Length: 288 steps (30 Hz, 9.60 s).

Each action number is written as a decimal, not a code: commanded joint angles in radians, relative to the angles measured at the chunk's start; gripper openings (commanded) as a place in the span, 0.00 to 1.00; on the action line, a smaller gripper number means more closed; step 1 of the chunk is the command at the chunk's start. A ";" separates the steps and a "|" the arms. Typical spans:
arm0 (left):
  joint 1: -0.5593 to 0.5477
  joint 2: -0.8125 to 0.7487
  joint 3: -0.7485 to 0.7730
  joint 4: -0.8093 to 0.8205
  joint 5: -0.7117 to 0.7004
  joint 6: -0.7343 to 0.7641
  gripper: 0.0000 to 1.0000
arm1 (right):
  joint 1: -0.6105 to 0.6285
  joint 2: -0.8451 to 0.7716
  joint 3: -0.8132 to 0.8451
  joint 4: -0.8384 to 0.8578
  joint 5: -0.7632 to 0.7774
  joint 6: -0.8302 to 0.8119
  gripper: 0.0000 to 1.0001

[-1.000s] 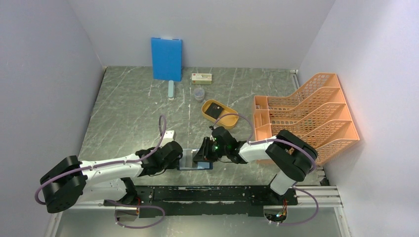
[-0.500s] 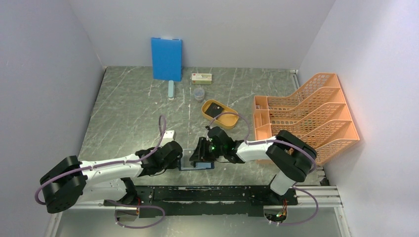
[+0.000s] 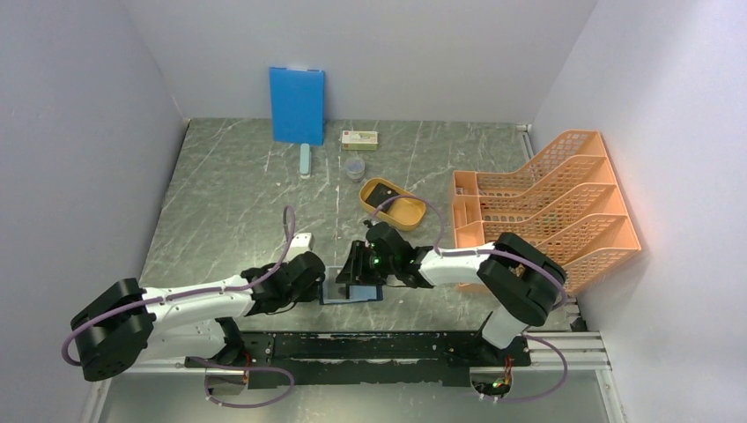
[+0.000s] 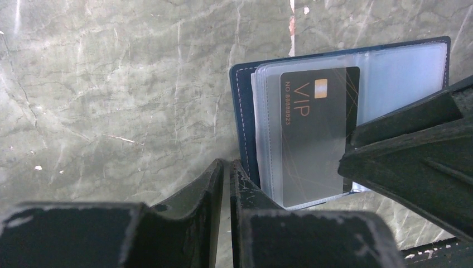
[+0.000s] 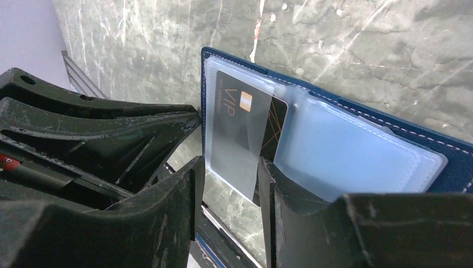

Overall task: Put the credit cards into the card holder
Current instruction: Insert the credit card into the card holder, then pick up the credit card from the storage box, then turn over the card slot in the card holder.

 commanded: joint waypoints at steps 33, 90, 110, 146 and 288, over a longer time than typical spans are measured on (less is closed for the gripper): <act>0.012 0.006 -0.008 0.011 0.020 0.027 0.16 | 0.014 0.045 0.076 -0.057 0.048 -0.064 0.43; 0.018 -0.285 0.075 -0.201 -0.103 0.049 0.44 | -0.431 0.046 0.307 -0.164 0.381 -0.062 0.54; 0.018 -0.235 0.068 -0.179 -0.102 0.039 0.44 | -0.471 0.227 0.308 -0.050 0.297 -0.007 0.45; 0.018 -0.265 0.079 -0.212 -0.138 0.032 0.44 | -0.496 0.073 0.239 -0.049 0.269 0.088 0.00; -0.184 0.346 0.342 -0.038 -0.055 0.084 0.05 | -0.154 -0.342 -0.239 -0.127 -0.219 -0.093 0.00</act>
